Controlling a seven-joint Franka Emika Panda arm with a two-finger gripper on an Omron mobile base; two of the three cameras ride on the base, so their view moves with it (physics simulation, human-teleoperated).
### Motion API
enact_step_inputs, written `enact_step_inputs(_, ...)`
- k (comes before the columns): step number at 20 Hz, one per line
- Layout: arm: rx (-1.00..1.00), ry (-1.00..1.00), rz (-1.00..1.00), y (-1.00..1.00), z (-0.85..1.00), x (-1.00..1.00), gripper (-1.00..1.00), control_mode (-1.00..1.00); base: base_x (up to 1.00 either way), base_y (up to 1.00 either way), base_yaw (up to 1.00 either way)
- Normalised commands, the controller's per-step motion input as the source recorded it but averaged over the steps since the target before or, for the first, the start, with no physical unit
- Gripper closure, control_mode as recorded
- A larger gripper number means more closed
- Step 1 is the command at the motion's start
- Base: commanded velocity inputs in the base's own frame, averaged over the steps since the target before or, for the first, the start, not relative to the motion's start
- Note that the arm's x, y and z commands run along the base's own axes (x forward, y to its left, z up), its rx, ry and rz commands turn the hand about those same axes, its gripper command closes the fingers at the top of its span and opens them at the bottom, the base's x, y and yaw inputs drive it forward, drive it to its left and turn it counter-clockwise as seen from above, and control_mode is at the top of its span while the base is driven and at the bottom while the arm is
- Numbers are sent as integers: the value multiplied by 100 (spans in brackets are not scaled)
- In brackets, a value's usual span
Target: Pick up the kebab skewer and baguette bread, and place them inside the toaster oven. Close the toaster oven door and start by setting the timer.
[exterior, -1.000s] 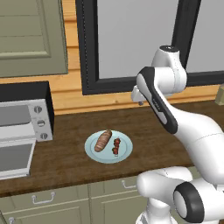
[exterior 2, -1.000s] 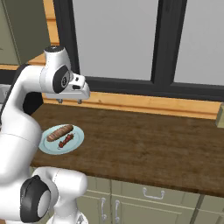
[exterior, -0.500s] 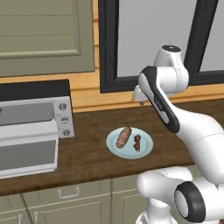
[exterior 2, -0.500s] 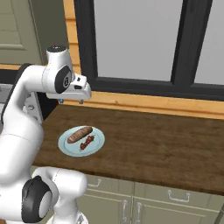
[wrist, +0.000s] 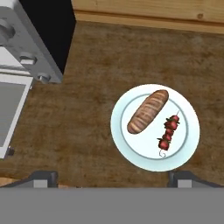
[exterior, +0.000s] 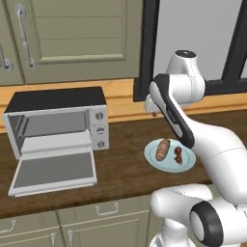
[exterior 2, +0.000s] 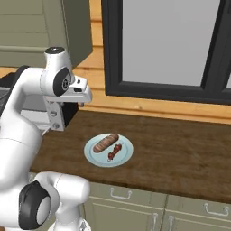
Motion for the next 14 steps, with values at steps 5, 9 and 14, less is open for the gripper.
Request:
enact_step_inputs(5, 0, 0, 0, 0, 0, 0, -100, 100, 33, 44, -3)
enact_step_inputs(9, 0, 0, 0, 0, 0, 0, -100, 100, 20, 60, -8)
enact_step_inputs(14, 0, 0, 0, 0, 0, 0, -100, 100, 33, 24, -6)
